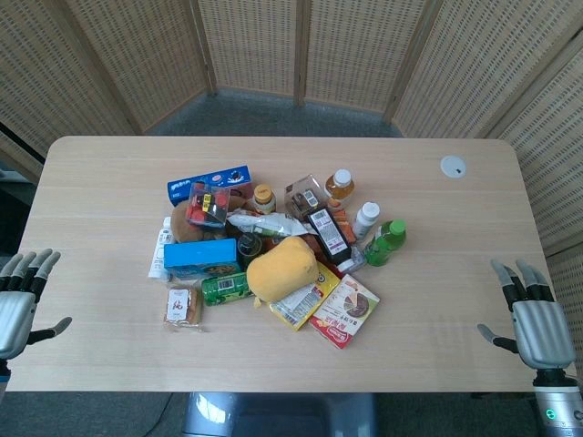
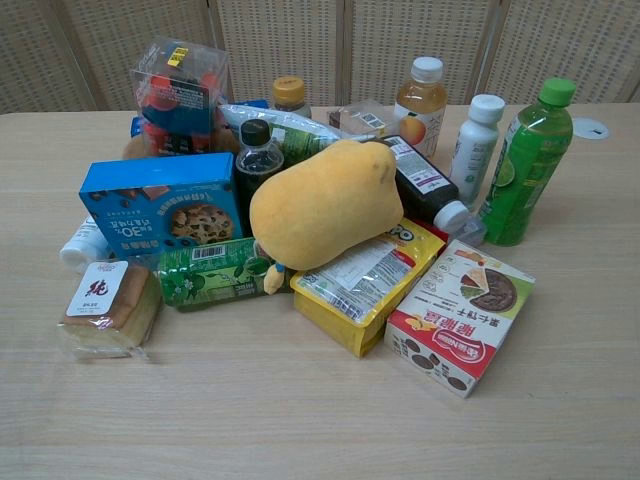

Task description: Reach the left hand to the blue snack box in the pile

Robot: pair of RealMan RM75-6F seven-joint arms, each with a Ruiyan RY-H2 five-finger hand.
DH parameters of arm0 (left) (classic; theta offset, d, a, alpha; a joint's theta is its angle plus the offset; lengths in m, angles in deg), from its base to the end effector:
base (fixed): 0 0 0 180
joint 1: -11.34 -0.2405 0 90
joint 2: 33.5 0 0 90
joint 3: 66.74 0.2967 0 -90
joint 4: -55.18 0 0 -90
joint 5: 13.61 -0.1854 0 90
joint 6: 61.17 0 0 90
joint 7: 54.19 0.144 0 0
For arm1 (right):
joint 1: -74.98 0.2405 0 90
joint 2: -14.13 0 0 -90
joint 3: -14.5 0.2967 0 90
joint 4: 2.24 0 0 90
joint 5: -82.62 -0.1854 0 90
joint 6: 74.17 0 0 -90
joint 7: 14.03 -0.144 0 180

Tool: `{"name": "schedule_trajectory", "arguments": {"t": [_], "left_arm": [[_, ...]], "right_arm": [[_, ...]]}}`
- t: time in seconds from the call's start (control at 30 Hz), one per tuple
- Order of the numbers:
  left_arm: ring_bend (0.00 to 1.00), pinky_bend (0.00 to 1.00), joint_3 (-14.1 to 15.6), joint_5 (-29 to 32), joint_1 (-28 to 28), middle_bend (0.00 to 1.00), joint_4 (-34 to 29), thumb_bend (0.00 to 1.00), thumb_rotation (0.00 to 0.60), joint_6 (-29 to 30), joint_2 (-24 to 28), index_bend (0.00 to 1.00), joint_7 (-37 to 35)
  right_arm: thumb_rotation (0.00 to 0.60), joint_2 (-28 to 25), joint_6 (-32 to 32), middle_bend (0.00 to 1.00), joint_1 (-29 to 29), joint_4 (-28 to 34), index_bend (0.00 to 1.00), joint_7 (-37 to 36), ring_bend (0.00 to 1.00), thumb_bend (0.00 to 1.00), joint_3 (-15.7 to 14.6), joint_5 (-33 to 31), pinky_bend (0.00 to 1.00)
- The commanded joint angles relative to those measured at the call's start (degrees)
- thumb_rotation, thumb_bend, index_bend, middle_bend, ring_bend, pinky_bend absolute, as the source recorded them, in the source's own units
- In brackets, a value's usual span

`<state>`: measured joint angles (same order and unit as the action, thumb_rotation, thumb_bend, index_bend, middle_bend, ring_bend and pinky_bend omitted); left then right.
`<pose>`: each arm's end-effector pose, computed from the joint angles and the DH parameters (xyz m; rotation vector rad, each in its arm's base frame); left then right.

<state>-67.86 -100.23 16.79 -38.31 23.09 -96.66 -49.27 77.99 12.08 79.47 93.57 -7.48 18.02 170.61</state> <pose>-0.3349 0.1795 0.1969 -1.4530 -0.8596 -0.8307 -0.3215 -0.1810 0.1985 1.4159 -0.8238 0.8986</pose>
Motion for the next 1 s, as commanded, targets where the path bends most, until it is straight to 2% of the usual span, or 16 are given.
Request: {"name": "schedule_trajectory", "arguments": {"t": [0.03, 0.33, 0.47, 0.77, 1.0], "left_arm": [[0.0, 0.0, -0.03, -0.1, -0.05, 0.0, -0.06, 0.0, 0.6, 0.18, 0.09, 0.0, 0.01], [0.0, 0.0, 0.24, -0.27, 0.19, 0.0, -0.25, 0.0, 0.6, -0.58, -0.21, 0.0, -0.51], [0.0, 0.0, -0.07, 0.3, 2.28, 0.0, -1.97, 0.0, 0.6, -4.2, -0.76, 0.0, -0.9], [0.0, 0.0, -4.47, 5.66, 10.56, 0.0, -11.34, 0.0, 0.6, -14.2, -0.31, 0.0, 8.78], [0.0, 0.0, -5.96, 11.69, 14.96, 0.0, -14.22, 0.0, 0.6, -18.27, -3.02, 0.0, 18.95]], "right_arm": [[0.6, 0.01, -0.04, 0.0, 0.0, -0.01, 0.0, 0.09, 0.0, 0.0, -0.02, -0.03, 0.0], [0.6, -0.27, 0.19, 0.0, -0.07, -0.04, 0.0, -0.59, 0.0, 0.0, 0.22, -0.21, 0.0], [0.6, -0.42, 0.09, 0.0, -0.07, 0.05, 0.0, -0.93, 0.0, 0.0, 0.36, -0.53, 0.0], [0.6, -0.09, -0.76, 0.0, 0.15, 0.07, 0.0, -0.82, 0.0, 0.0, -0.15, -0.27, 0.0], [0.6, -0.04, -0.92, 0.0, 0.19, 0.26, 0.0, -0.99, 0.0, 0.0, -0.35, -0.04, 0.0]]}}
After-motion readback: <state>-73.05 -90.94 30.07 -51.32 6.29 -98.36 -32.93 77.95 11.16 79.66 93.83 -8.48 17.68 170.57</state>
